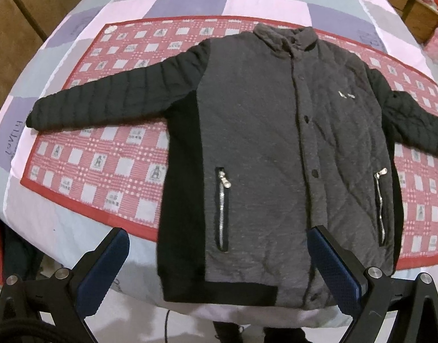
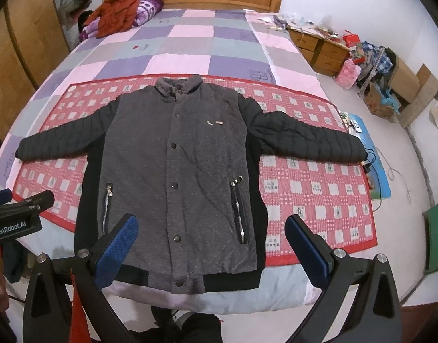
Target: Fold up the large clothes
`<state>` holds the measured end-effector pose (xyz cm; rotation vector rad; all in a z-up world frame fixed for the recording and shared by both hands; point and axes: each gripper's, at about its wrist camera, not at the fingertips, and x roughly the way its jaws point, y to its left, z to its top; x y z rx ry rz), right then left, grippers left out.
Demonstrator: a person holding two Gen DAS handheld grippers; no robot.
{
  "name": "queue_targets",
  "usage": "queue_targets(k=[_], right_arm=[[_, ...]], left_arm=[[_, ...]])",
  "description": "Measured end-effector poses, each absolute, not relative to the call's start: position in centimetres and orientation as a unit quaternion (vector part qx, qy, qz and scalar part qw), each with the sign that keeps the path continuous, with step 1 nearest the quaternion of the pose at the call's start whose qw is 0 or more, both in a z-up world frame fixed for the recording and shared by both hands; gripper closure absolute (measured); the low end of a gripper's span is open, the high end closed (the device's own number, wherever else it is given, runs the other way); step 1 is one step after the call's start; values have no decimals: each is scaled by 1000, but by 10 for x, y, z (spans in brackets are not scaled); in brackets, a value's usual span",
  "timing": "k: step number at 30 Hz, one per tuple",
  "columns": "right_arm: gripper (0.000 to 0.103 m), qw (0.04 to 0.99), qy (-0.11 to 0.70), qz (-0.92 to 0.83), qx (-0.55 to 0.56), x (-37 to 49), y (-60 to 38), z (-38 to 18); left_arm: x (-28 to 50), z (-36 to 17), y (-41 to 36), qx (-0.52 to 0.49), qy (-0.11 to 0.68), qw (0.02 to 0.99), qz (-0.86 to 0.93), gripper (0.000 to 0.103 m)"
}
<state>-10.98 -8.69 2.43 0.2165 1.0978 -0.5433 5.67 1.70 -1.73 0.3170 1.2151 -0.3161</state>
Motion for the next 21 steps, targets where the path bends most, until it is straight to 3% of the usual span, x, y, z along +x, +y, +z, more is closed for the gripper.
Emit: queue_targets(k=[12,21], right_arm=[[0,816,526,-224,90,-109,-158,-8],[0,797,552,-228,87,-110,-220,-90]], left_arm=[[56,-50,-35,130,580,791,-145,0],[84,-144,-17,114,615,771,-124,0]])
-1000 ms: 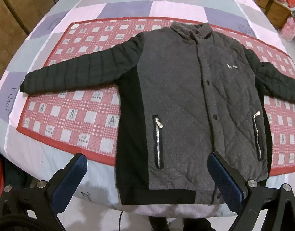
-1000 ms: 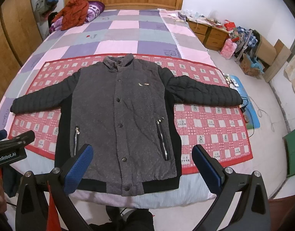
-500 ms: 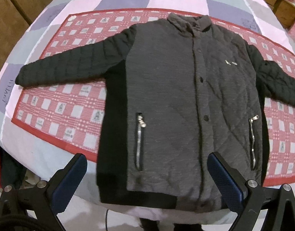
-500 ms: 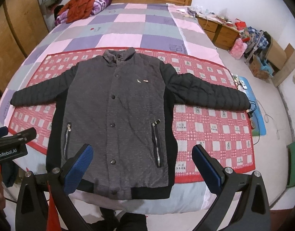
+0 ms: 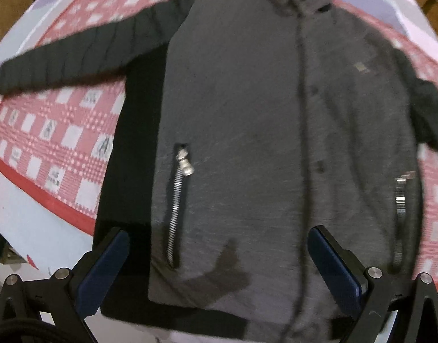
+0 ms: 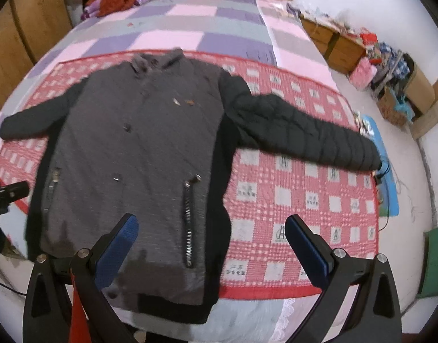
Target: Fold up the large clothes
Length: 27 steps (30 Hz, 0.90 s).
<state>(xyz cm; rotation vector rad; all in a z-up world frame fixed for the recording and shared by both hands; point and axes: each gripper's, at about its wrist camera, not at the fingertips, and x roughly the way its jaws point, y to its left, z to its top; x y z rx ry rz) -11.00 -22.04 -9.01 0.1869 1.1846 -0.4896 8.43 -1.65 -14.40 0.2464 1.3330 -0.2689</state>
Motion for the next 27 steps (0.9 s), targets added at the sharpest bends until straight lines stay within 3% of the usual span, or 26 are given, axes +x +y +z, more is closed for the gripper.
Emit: queue_targets(k=[13,27], right_arm=[[0,790,560,-238,78,-62,-261,-211],[0,791,558,-230,104,-17,-279,-262]], left_arm=[[191,-237,28,111,586,796,-100,0],[229,-282,46,81,584,791,-163,0]])
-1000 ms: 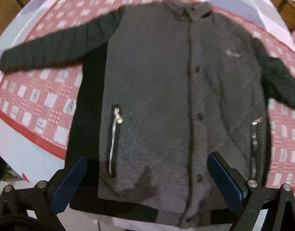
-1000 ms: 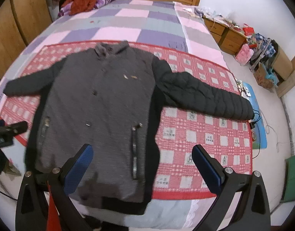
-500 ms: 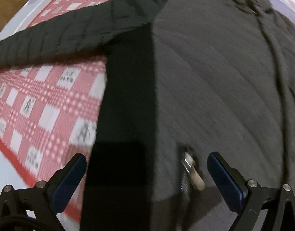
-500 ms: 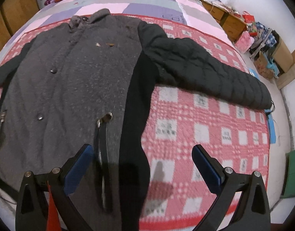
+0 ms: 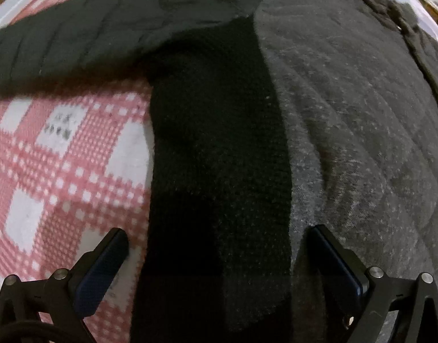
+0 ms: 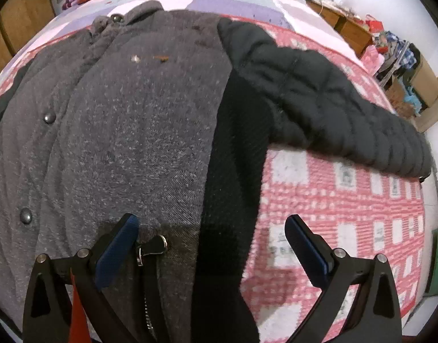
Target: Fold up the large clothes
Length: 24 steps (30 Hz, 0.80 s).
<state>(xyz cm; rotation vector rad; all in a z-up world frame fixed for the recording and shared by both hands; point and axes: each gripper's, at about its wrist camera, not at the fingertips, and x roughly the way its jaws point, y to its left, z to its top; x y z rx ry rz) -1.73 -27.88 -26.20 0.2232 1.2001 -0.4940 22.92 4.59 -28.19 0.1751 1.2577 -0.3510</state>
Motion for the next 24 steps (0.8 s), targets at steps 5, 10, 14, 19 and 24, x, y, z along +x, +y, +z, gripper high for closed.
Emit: queue_targets(k=[5,10,14,19,24], right_arm=[[0,808,526,-240,112,-18,-289,-251],[0,800,541,-217,137,-5,-296,-264],[0,782,553,-198,210,-3,-308,-285],[19,797,545,-175,190,0,-307,-277],[53,814,530,-156,182,-2,-300,-269]], left_arm=[[240,-261,49,74,556,813,-156,0],[247,-284,35,80,601,774,-182,0],[248,-284,30,89,596,776,-184,0],[245,-277,30,77,581,783,-209,16],[238,-268,42,60,567,789,-228,44]])
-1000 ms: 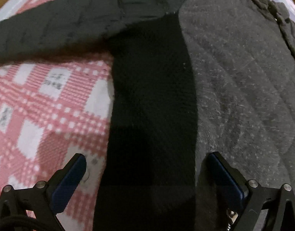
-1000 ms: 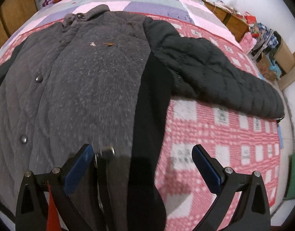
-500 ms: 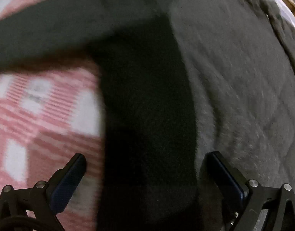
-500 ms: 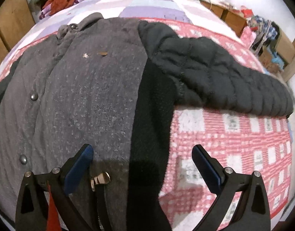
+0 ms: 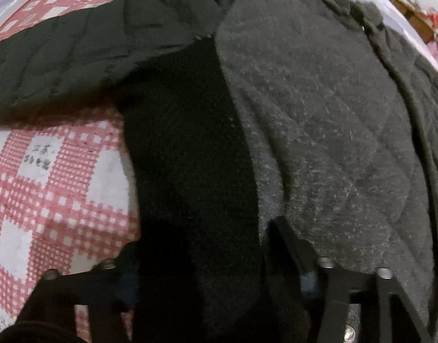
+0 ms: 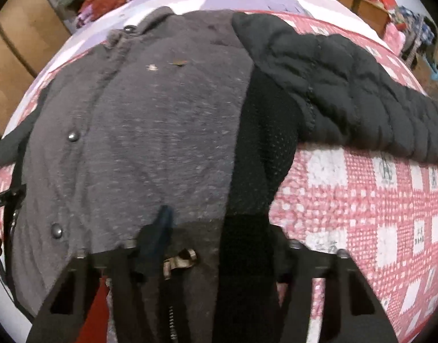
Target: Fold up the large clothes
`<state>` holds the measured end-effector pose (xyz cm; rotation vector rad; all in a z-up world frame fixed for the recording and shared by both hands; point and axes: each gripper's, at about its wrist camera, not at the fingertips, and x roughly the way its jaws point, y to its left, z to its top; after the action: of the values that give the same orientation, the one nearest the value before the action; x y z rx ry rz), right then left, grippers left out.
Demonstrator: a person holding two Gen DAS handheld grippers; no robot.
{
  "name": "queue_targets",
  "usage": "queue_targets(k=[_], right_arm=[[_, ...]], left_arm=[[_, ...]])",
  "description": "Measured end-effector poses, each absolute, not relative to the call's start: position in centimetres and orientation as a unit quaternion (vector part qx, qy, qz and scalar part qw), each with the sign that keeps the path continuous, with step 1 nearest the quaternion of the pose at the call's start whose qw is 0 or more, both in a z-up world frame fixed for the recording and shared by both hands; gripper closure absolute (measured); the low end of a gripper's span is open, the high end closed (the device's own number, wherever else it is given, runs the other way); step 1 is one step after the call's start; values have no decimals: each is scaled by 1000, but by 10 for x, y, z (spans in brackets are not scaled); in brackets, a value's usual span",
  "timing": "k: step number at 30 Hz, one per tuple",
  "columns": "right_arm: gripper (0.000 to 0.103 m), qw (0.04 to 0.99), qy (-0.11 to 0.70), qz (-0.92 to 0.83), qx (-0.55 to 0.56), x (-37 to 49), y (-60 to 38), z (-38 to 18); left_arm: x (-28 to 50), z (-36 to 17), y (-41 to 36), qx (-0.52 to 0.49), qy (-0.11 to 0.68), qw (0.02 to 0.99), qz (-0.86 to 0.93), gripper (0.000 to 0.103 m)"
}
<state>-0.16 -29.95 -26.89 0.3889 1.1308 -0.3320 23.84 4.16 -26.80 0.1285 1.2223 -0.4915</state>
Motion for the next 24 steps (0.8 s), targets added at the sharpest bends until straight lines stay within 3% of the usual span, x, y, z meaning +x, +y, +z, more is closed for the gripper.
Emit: queue_targets(k=[7,18,24], right_arm=[[71,825,515,-150,179,-11,-288,-259],[86,833,498,-162,180,-26,-303,-247],[87,832,504,-164,164,-26,-302,-246]], left_arm=[[233,-263,49,35,564,785,-254,75],[236,-252,81,49,547,804,-230,87],[238,-254,77,95,549,800,-223,91]])
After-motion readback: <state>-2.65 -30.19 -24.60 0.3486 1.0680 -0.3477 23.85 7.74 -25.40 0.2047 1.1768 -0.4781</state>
